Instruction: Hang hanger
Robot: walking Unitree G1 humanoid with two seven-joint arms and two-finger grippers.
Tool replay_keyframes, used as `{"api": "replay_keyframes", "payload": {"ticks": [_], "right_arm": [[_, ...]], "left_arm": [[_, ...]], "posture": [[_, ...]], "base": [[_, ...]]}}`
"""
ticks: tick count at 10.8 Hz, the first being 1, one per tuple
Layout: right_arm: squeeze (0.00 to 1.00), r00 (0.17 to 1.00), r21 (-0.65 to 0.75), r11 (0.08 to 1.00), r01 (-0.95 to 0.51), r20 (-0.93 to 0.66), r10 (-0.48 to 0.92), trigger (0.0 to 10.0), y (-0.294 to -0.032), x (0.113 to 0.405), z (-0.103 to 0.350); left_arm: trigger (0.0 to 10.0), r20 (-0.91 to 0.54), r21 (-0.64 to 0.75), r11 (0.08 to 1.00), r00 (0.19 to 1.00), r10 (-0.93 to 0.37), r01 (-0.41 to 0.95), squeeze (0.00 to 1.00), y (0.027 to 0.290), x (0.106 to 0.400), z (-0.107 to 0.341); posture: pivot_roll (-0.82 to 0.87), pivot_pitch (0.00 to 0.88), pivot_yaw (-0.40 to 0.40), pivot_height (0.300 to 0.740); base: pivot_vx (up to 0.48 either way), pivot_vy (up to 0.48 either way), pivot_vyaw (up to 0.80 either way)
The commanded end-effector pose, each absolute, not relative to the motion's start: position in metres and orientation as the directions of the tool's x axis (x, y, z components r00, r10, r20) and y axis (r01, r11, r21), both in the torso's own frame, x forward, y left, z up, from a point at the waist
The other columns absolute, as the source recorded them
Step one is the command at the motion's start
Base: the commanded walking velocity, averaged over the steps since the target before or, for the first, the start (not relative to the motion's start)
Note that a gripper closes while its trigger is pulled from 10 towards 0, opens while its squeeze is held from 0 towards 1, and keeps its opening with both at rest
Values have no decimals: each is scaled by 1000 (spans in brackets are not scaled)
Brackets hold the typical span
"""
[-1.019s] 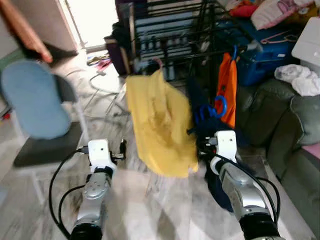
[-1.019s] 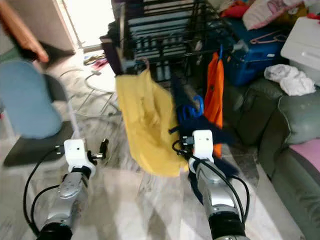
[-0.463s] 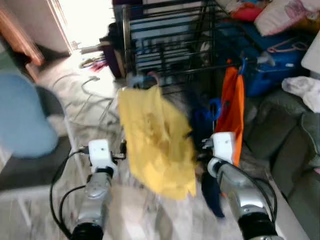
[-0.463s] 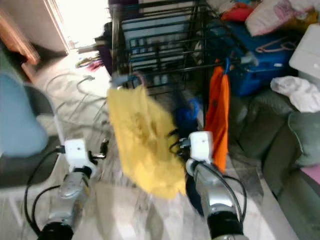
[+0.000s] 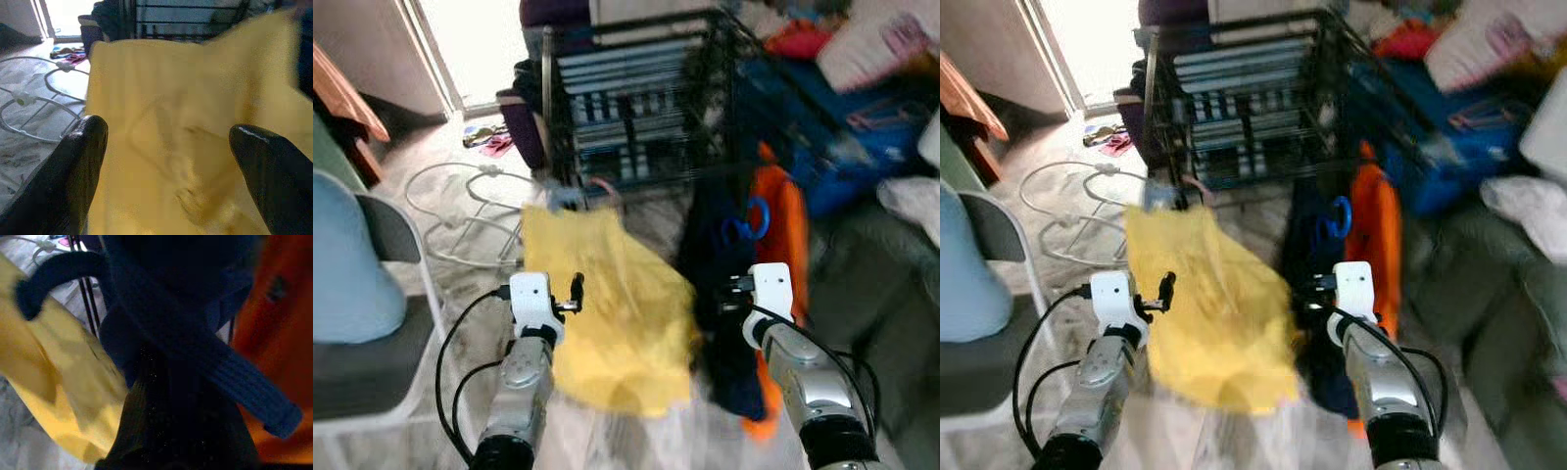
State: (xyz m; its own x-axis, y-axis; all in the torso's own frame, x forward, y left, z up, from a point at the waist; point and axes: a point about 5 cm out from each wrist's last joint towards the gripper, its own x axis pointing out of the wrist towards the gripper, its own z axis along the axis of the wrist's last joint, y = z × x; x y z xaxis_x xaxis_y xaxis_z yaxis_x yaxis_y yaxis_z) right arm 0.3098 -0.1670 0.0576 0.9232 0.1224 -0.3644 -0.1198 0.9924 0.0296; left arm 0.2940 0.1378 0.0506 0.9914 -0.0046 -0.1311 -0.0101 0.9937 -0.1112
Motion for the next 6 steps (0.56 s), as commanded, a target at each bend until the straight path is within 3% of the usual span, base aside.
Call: {"api": "replay_keyframes", "payload": {"ticks": [1,6], "right_arm": [[0,933,46,986,-160,-320,166,10000,-160,318,72],[0,934,-2,993,-117,-341,109,10000,-181,321,70]], "left_arm": [[10000,-100,-131,991,995,22,-35,0,145,298,60],[10000,-119,-140,990,992,-33,16,0,146,284,54]], "posture": [[-205,0,79,740],[-197,0,91,740]], "base": [[472,0,0],[0,0,0]]}}
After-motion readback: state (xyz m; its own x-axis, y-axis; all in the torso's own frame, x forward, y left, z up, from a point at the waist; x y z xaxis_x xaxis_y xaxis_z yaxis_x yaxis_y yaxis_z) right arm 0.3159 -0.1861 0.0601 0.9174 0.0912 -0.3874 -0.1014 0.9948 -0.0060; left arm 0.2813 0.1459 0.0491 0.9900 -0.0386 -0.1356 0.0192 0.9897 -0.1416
